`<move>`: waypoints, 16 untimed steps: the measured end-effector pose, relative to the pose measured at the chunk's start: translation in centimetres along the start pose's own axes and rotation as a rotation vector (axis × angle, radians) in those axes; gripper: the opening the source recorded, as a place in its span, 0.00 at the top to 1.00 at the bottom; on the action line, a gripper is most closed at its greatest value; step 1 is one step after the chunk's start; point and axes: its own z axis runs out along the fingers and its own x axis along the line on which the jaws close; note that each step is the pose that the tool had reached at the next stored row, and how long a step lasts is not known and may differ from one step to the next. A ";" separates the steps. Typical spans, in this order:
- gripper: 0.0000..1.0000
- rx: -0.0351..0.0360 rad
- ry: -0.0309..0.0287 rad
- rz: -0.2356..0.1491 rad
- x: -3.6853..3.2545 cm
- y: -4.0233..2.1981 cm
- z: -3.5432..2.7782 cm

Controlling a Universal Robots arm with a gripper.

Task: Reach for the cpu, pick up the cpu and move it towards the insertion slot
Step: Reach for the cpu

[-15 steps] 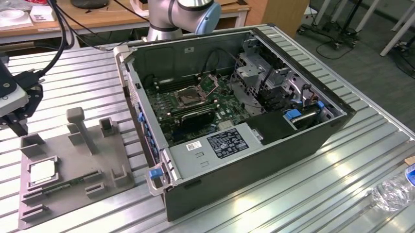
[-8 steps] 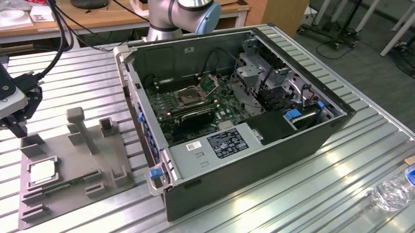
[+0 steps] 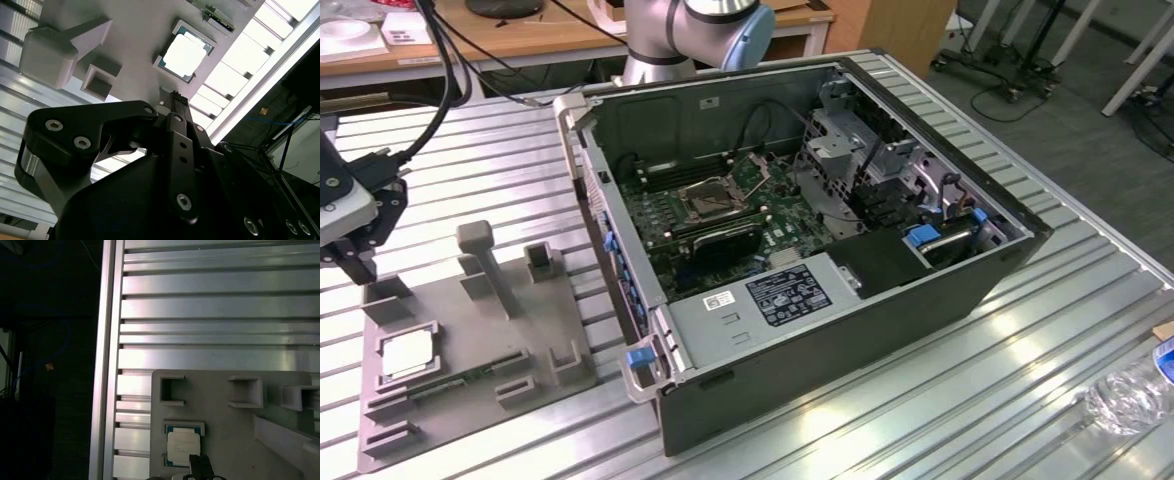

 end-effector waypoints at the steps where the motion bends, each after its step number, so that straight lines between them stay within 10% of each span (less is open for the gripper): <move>1: 0.89 0.0000 0.0000 0.000 0.00 0.00 0.00; 16: 0.89 0.0000 0.0000 0.000 0.00 -0.04 0.90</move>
